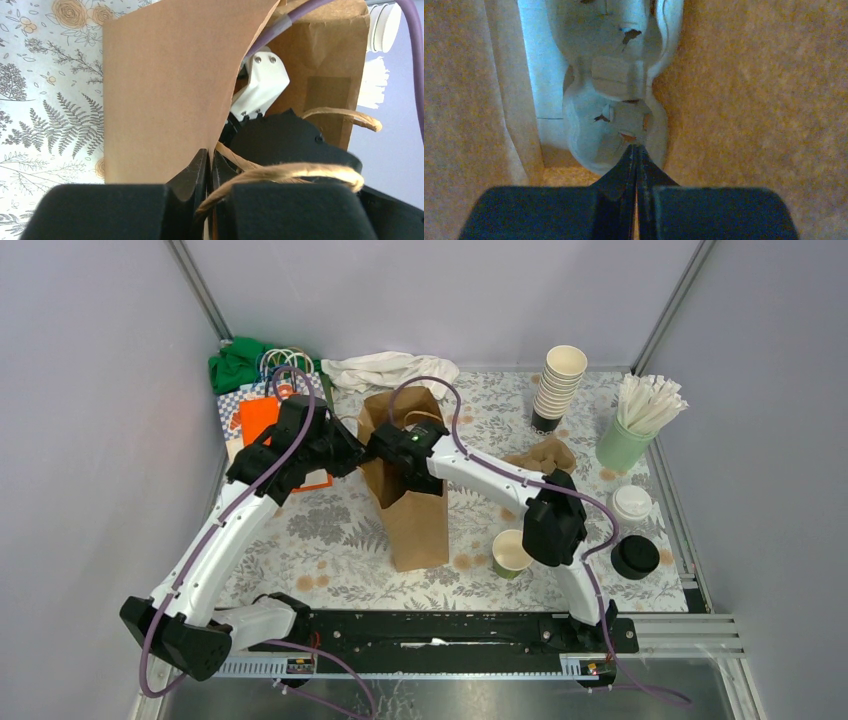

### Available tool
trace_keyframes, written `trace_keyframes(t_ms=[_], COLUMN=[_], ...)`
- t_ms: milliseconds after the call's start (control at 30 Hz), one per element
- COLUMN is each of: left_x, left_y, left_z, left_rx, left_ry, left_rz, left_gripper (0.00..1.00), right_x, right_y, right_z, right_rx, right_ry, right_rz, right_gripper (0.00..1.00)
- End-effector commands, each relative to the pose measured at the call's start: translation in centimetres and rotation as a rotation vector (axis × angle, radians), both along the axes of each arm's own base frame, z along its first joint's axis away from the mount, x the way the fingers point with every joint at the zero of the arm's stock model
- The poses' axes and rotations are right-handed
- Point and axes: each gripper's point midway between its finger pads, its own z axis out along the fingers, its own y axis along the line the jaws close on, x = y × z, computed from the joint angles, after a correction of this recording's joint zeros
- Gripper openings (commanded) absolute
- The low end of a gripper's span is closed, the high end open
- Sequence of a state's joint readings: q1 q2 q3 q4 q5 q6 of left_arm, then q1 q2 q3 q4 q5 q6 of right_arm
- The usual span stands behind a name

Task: Pack the takeout coffee
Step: Adjust the cup tray in the takeout bag.

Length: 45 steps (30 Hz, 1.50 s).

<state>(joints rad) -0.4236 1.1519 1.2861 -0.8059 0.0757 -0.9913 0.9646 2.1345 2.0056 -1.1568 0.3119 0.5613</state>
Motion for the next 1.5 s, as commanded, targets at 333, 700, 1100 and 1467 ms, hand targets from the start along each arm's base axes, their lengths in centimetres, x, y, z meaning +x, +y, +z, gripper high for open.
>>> trace_keyframes(t_ms=[333, 700, 1100, 1467], left_x=[1.0, 4.4, 1.1, 0.6], left_y=[-1.9, -3.5, -1.5, -2.0], left_z=[3.3, 6.0, 2.0, -0.6], left_rx=[-0.083, -0.128, 0.074, 0.055], left_ry=[-0.185, -0.414, -0.260, -0.192], left_rz=[-0.101, -0.136, -0.230, -0.256], left_gripper=[0.00, 0.00, 0.00, 0.00], right_x=[2.2, 7.1, 4.7, 3.4], right_y=[-1.4, -1.2, -1.7, -2.9], right_z=[-0.5, 2.1, -2.9, -5.6], right_rx=[-0.010, 0.039, 0.044, -0.022], right_ry=[0.000, -0.200, -0.092, -0.014], right_rz=[-0.043, 0.053, 0.070, 0.073], right_gripper=[0.00, 0.00, 0.00, 0.00])
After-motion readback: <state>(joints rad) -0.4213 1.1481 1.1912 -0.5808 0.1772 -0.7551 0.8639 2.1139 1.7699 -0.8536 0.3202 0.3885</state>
